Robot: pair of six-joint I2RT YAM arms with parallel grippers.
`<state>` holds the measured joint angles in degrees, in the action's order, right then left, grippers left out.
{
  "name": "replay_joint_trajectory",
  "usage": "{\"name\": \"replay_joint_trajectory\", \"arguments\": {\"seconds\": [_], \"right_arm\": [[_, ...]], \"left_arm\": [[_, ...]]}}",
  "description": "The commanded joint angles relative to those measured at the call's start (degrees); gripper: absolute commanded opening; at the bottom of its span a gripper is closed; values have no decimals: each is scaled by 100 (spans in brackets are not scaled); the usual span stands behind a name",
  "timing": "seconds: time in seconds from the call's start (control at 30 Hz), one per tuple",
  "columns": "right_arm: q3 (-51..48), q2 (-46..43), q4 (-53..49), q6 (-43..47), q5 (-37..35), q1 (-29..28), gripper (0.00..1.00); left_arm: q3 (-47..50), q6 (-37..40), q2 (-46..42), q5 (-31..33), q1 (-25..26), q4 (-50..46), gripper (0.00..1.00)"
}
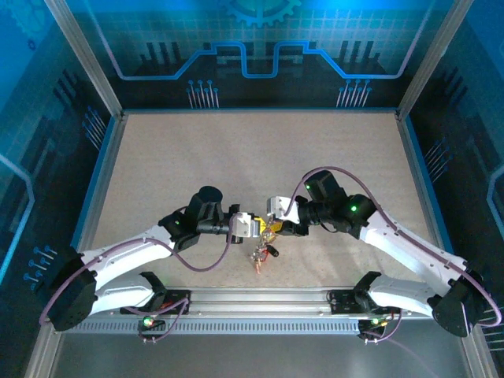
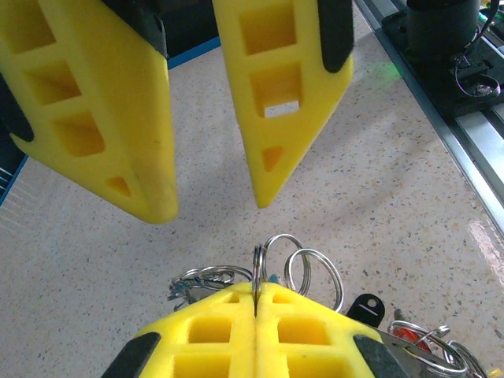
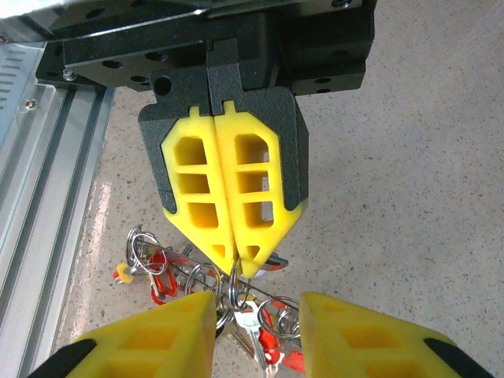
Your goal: Put the keys on the keyring
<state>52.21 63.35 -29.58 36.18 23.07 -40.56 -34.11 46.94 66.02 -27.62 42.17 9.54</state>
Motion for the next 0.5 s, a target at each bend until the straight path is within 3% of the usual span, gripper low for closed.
{"name": "replay_joint_trajectory", "arguments": {"seconds": [0.0, 0.2, 0.47], "right_arm": [[59, 70, -136, 121, 133, -73, 34], [-4, 131, 66, 122, -85, -247, 34], [-24, 239, 181, 124, -359, -368, 23]], "left_arm": [[-123, 46, -45, -54, 15, 337, 0], [-75, -245, -37, -128, 15, 503, 0], [-22, -474, -80, -164, 8, 662, 0]]}}
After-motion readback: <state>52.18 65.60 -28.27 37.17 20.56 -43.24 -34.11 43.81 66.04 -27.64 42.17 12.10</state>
